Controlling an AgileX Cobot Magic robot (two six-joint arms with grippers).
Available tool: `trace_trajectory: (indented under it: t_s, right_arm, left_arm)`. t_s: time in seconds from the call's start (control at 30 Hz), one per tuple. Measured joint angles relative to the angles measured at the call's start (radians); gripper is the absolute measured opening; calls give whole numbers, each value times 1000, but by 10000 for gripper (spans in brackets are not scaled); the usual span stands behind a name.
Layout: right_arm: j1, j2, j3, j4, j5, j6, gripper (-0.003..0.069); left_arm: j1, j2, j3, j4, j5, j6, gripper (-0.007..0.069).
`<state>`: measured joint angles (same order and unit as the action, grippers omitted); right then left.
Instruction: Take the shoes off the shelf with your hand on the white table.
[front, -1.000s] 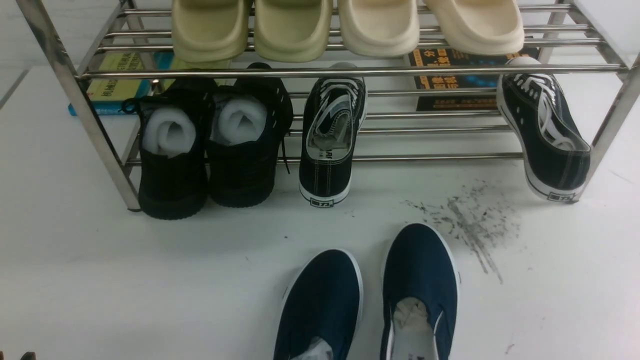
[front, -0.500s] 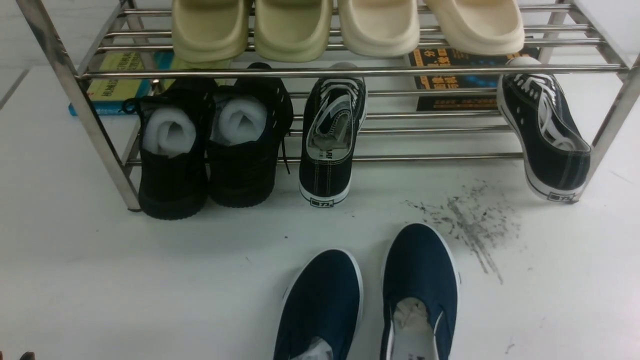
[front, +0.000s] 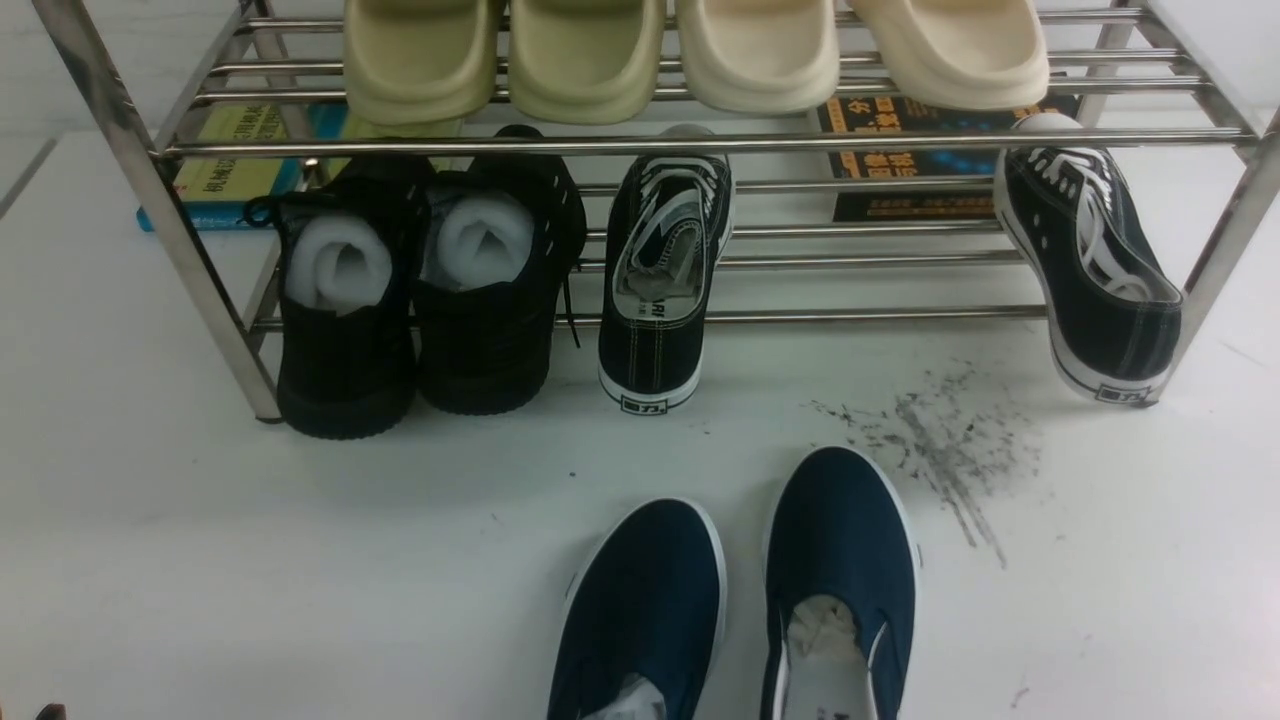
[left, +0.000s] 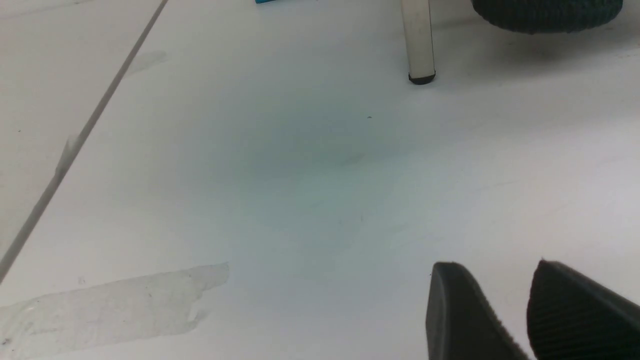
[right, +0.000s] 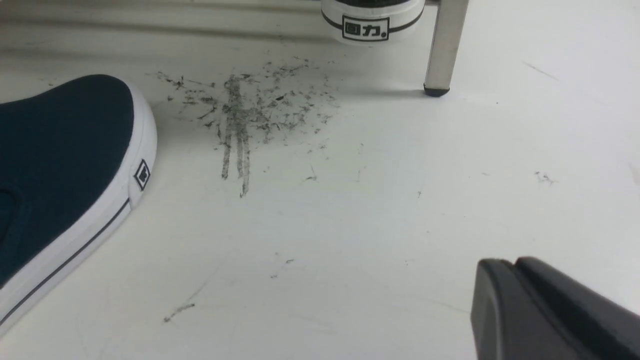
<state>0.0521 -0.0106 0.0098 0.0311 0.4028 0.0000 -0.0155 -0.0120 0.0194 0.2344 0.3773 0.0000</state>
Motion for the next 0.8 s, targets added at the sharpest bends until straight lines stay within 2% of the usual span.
trace_trajectory:
  t_s: [0.8]
  right_arm:
    - [0, 0, 0, 3, -1, 0, 85]
  left_arm:
    - [0, 0, 0, 8, 1, 0, 242]
